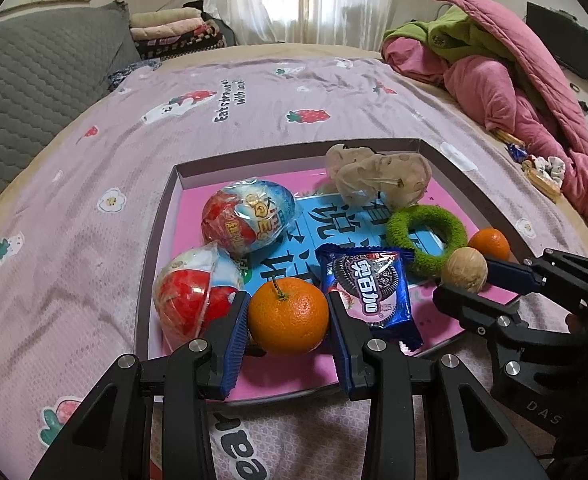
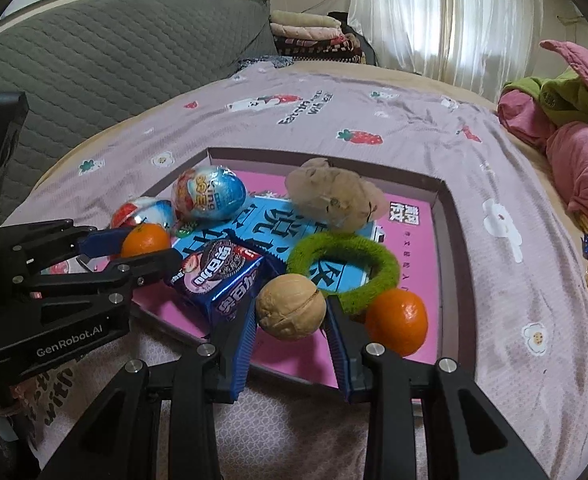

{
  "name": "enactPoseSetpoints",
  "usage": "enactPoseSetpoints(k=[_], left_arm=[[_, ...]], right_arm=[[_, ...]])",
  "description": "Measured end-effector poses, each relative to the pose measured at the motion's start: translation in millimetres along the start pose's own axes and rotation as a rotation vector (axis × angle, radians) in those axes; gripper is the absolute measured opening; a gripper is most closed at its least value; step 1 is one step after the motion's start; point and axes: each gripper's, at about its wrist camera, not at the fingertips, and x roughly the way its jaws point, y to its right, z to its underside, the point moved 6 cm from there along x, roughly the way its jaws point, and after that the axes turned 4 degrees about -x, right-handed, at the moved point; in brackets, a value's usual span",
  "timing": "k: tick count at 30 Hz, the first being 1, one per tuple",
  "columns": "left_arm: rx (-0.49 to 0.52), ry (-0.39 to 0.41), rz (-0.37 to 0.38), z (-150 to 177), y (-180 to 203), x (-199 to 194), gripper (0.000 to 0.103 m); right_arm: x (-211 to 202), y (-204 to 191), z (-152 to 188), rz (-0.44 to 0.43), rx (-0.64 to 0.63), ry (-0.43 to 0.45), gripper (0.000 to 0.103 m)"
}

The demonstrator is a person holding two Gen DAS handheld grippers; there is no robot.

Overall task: Organize objects
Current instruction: 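Lower the orange beside the Kinder eggs while right tool lowers the walnut beside the Oreo packet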

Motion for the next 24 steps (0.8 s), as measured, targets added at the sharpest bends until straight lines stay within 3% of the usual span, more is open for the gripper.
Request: enactPoseSetpoints(k=[24], left_arm=[[-0.04, -0.038, -0.028, 5.7, -13.8, 20.7, 0.039]], right_arm=[[13.6, -2.8, -2.7, -0.013, 0.009, -0.022, 0.035]])
